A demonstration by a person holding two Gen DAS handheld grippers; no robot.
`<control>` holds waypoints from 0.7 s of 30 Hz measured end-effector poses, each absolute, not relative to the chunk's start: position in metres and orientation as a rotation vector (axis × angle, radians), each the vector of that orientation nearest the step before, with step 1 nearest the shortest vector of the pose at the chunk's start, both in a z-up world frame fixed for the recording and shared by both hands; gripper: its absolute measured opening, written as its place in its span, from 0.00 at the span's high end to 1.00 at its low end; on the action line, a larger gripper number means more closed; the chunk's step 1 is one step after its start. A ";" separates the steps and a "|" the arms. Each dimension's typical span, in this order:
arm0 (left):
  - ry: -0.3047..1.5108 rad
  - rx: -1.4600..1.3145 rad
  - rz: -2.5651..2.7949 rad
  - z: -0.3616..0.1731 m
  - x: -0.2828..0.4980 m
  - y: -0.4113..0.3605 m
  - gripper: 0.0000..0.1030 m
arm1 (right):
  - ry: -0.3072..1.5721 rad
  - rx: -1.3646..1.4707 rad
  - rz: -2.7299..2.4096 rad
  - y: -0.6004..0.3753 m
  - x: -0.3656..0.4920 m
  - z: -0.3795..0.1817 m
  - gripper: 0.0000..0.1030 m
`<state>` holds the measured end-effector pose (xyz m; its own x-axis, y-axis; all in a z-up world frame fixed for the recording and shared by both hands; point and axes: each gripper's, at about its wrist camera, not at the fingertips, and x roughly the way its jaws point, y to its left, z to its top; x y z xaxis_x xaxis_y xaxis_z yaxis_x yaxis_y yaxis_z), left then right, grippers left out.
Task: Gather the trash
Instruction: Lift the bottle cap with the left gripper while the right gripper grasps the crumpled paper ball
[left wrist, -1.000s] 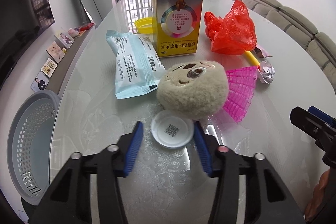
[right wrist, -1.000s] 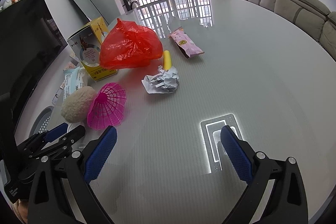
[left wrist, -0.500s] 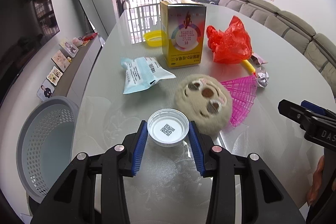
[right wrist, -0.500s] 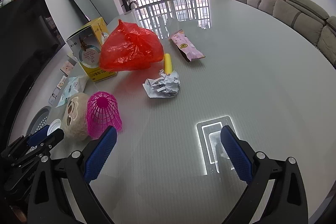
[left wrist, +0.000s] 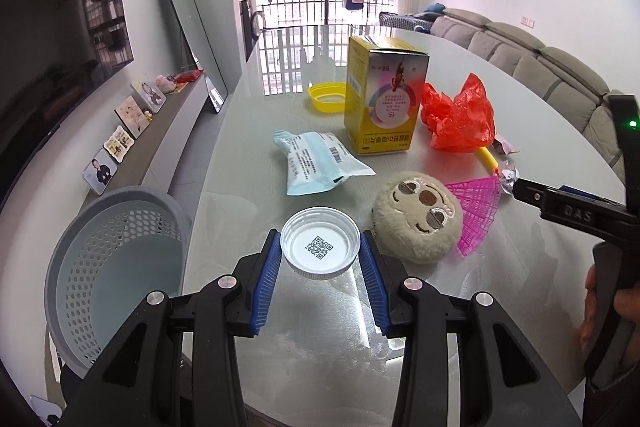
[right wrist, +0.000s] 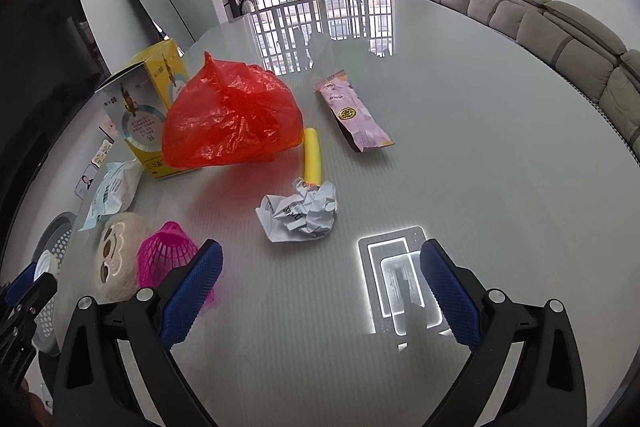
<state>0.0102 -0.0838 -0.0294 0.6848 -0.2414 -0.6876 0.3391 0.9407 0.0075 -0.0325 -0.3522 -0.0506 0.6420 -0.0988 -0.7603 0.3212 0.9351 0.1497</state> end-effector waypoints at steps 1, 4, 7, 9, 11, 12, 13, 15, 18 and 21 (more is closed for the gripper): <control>0.747 0.137 -0.325 -0.029 0.010 -0.083 0.62 | 0.848 0.290 -0.248 -0.355 -0.028 -0.052 0.08; 0.743 0.132 -0.323 -0.028 0.009 -0.081 0.62 | 0.863 0.294 -0.252 -0.357 -0.014 -0.056 0.08; 0.743 0.129 -0.320 -0.028 0.009 -0.080 0.62 | 0.870 0.269 -0.269 -0.357 -0.005 -0.060 0.08; 0.745 0.126 -0.318 -0.029 0.009 -0.080 0.62 | 0.882 0.260 -0.268 -0.356 0.001 -0.062 0.09; 0.747 0.124 -0.318 -0.030 0.010 -0.079 0.62 | 0.881 0.260 -0.264 -0.356 0.004 -0.062 0.09; 0.749 0.123 -0.317 -0.030 0.011 -0.079 0.62 | 0.877 0.258 -0.263 -0.356 0.006 -0.061 0.09; 0.751 0.122 -0.317 -0.030 0.012 -0.078 0.62 | 0.873 0.254 -0.263 -0.355 0.006 -0.061 0.09; 0.754 0.122 -0.317 -0.031 0.012 -0.078 0.62 | 0.867 0.242 -0.266 -0.354 0.007 -0.060 0.24; 0.757 0.121 -0.318 -0.032 0.012 -0.078 0.62 | 0.901 0.222 -0.254 -0.350 0.010 -0.064 0.51; 0.755 0.120 -0.316 -0.033 0.012 -0.077 0.62 | 0.899 0.218 -0.249 -0.347 0.008 -0.065 0.58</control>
<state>0.0121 -0.0769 -0.0327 0.6834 -0.2385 -0.6900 0.3239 0.9461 -0.0062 0.0081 -0.3469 -0.0655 0.5971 -0.1219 -0.7929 0.3030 0.9494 0.0823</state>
